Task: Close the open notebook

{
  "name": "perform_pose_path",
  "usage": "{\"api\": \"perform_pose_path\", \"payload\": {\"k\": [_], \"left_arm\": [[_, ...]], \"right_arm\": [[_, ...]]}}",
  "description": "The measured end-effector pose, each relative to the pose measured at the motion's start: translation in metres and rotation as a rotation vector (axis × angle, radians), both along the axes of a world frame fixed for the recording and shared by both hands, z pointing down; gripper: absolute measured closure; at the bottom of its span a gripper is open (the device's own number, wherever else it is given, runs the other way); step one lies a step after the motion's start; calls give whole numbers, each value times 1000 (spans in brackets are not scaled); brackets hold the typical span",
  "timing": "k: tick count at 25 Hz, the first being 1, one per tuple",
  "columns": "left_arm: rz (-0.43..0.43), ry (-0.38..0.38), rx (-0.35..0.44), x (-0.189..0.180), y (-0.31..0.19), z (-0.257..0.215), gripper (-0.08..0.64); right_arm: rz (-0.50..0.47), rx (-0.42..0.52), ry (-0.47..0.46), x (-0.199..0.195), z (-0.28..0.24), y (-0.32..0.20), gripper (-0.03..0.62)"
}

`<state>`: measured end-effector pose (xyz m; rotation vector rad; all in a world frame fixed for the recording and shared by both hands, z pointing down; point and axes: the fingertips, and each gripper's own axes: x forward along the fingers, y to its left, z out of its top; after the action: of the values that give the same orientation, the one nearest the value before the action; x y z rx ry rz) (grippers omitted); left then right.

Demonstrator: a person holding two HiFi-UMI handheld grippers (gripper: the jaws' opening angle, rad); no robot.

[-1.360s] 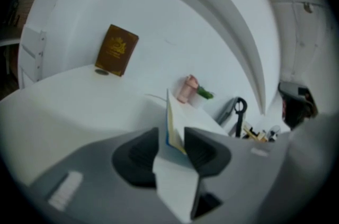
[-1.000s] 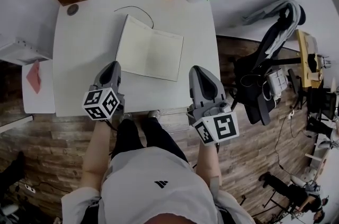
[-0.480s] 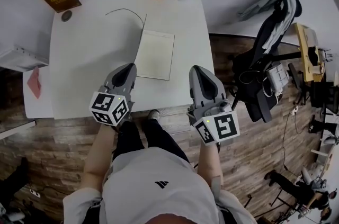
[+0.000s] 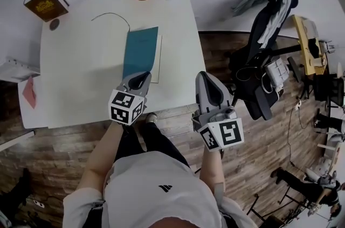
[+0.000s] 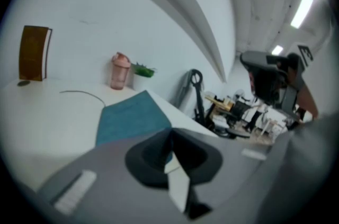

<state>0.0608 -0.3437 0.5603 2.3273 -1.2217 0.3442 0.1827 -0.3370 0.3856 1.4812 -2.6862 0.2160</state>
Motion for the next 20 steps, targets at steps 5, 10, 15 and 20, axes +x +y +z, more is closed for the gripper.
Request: {"api": "perform_pose_path", "payload": {"k": [5, 10, 15, 20], "left_arm": [[59, -121, -36, 21, -2, 28, 541], [111, -236, -61, 33, -2, 49, 538], [141, -309, -94, 40, -2, 66, 531], [179, -366, -116, 46, 0, 72, 509]], "right_arm": [[24, -10, 0, 20, 5, -2, 598], [32, -21, -2, 31, 10, -5, 598], [29, -28, 0, 37, 13, -8, 598], [28, -32, -5, 41, 14, -12, 598]]}}
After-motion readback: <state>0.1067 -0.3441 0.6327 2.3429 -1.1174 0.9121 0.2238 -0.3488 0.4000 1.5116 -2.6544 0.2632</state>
